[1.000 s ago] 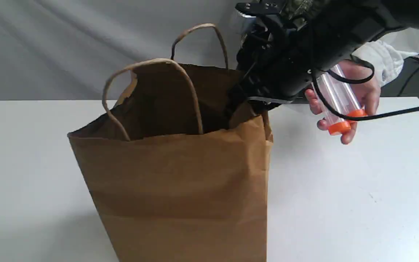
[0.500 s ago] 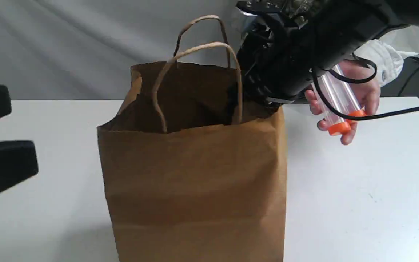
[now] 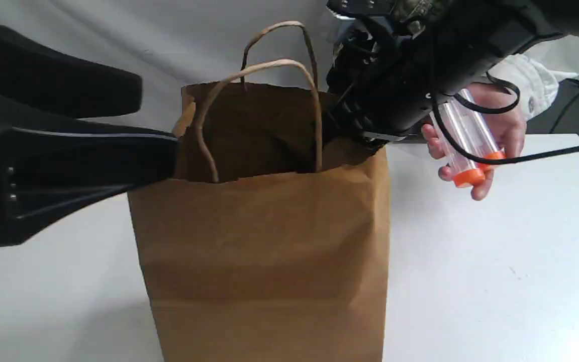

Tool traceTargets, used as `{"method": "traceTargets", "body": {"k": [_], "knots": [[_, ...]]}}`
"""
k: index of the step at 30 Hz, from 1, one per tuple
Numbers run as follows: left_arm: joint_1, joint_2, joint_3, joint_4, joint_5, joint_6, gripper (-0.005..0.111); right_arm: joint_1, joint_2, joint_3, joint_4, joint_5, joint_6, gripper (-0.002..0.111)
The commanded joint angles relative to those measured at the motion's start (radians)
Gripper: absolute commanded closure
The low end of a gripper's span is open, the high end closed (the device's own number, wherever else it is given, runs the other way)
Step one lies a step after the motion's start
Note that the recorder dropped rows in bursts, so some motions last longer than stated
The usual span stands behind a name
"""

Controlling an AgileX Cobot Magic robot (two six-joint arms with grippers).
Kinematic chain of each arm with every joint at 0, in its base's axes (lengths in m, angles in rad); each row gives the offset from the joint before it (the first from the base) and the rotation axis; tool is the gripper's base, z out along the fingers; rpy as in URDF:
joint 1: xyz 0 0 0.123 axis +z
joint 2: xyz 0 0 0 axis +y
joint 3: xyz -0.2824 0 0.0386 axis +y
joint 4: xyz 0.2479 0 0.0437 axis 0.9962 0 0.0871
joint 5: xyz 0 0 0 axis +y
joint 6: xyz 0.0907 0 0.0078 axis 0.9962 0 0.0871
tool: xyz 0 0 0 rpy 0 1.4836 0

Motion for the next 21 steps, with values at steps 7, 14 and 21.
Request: {"method": "traceTargets", "body": {"k": [7,14,21], "knots": [[-0.119,0.137,-0.032,0.021,-0.128,0.013,0.038,0.001,-0.013,0.000,-0.014,-0.020,-0.006,0.108],[-0.119,0.149,-0.038,0.019,-0.263,0.013,0.038,0.001,-0.013,0.000,-0.031,-0.020,-0.006,0.108],[-0.119,0.197,-0.067,0.013,-0.170,0.010,0.043,0.001,-0.013,0.000,-0.031,-0.030,-0.006,0.108]]}}
